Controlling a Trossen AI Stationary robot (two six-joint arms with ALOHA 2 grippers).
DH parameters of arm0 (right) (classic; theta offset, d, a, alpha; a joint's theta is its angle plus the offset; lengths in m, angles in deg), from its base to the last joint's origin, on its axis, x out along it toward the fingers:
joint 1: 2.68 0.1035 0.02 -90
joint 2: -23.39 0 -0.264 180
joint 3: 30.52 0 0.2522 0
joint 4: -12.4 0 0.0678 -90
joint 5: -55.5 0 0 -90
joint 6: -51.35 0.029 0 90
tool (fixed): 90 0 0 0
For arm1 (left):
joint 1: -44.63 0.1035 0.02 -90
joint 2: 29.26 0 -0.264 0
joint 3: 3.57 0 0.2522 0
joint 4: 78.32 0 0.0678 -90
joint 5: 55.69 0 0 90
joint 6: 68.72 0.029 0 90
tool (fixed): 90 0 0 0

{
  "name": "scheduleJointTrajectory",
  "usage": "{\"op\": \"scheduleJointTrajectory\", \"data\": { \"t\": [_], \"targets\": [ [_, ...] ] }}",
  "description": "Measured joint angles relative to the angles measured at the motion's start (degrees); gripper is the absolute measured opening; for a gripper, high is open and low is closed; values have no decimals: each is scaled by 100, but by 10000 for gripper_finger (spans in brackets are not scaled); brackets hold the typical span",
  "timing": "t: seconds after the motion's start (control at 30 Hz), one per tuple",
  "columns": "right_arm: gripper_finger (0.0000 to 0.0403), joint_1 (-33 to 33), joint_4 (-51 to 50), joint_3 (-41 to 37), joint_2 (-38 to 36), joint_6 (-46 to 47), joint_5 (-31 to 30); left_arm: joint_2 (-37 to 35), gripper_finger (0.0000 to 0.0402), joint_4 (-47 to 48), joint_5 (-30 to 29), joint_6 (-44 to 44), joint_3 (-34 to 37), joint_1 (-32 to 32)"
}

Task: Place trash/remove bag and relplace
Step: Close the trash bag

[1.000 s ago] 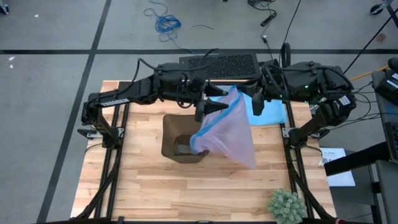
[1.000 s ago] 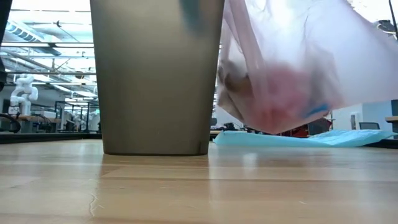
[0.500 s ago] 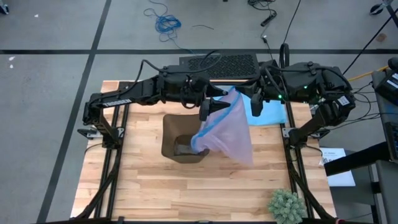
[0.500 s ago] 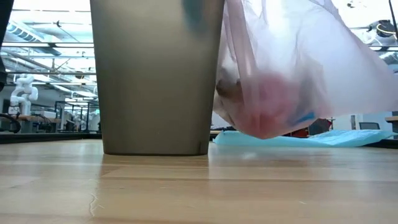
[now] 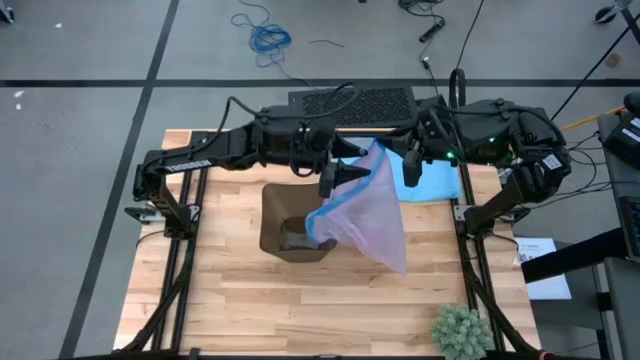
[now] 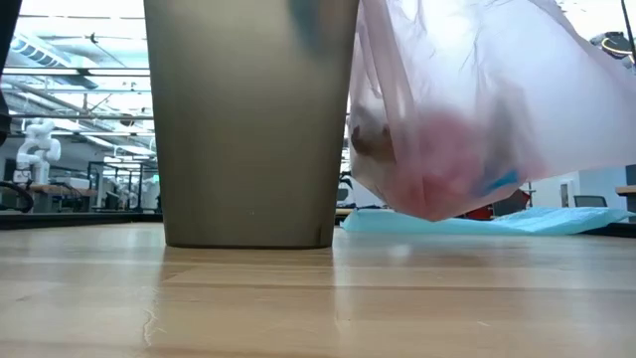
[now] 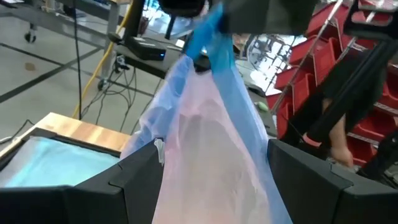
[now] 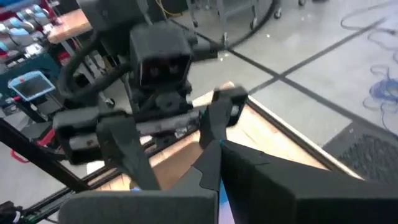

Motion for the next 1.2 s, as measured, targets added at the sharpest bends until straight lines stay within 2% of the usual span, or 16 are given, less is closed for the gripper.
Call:
{"op": "scheduleJointTrajectory", "data": {
  "t": [0.13, 0.27, 0.4, 0.63, 0.83, 1.2],
  "targets": [
    [0, 0, 575, 0, 0, -356, -12, 24, 272, 175, -1, 0, 0, -25],
    [0, 0, 835, 0, 0, -546, 4, 35, 245, 417, -126, -6, 7, -23],
    [0, 0, 882, 0, 0, -574, 4, 35, 196, 516, -217, -4, 7, 19],
    [0, 59, 1541, 0, -33, -1038, 7, 37, 92, 836, -206, 54, 7, 67],
    [0, 79, 1591, 0, -116, -1145, -115, 42, 10, 1069, -195, 300, 7, 131],
    [0, 284, 1763, -2, -237, -1398, -449, 45, 2, 1395, -137, 568, 28, 171]
  ]
}}
